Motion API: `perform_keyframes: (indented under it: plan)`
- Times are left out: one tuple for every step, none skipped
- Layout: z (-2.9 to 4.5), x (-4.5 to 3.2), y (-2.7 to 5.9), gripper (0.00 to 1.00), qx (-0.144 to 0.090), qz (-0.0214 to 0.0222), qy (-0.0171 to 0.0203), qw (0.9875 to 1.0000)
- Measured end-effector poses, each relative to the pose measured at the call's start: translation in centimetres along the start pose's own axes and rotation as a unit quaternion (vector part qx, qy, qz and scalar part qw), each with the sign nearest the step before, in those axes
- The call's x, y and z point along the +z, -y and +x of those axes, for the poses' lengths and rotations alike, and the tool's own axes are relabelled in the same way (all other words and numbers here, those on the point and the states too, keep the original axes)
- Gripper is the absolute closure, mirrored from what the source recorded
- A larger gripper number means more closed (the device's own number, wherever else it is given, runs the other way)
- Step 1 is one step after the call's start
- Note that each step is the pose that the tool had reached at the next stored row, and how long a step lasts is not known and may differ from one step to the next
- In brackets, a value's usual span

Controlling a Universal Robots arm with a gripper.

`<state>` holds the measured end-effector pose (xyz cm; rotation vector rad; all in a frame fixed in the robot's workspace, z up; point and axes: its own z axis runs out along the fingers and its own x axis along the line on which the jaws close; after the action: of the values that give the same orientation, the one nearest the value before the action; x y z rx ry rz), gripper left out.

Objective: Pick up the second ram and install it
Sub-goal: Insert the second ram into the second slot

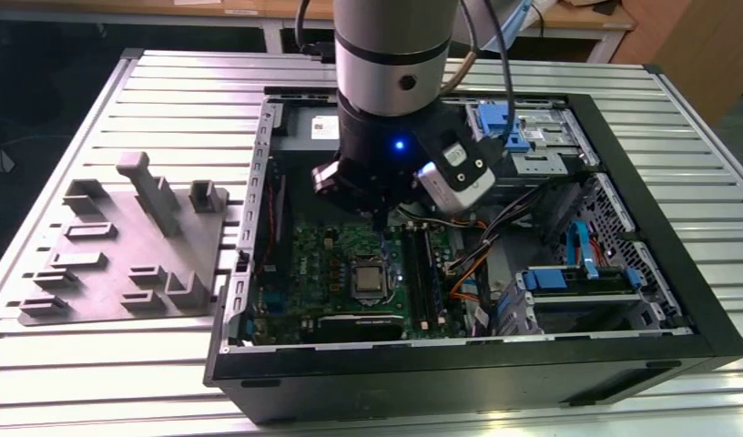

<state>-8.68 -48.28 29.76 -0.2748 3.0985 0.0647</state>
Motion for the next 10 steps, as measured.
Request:
perform_keyframes:
  plan:
    - [0.0, 0.02, 0.0, 0.89, 0.009, 0.0003, 0.0004, 1.0]
    - [0.0, 0.04, 0.0, 0.89, 0.018, 0.0006, 0.0007, 0.9998]
    - [0.0, 0.07, 0.0, 0.89, 0.028, 0.0009, 0.0011, 0.9996]
    - [0.0, 0.09, 0.0, 0.89, 0.037, 0.0012, 0.0014, 0.9993]
    - [0.0, 0.12, 0.01, 0.89, 0.046, 0.0015, 0.0018, 0.999]
    - [0.01, 0.15, 0.01, 0.89, 0.055, 0.0018, 0.0021, 0.9985]
    - [0.01, 0.18, 0.01, 0.89, 0.064, 0.0021, 0.0025, 0.998]
    - [0.01, 0.21, 0.01, 0.89, 0.073, 0.0024, 0.0028, 0.9973]
    - [0.01, 0.24, 0.01, 0.89, 0.082, 0.0027, 0.0032, 0.9967]
    - [0.01, 0.26, 0.01, 0.89, 0.091, 0.0031, 0.0035, 0.9959]
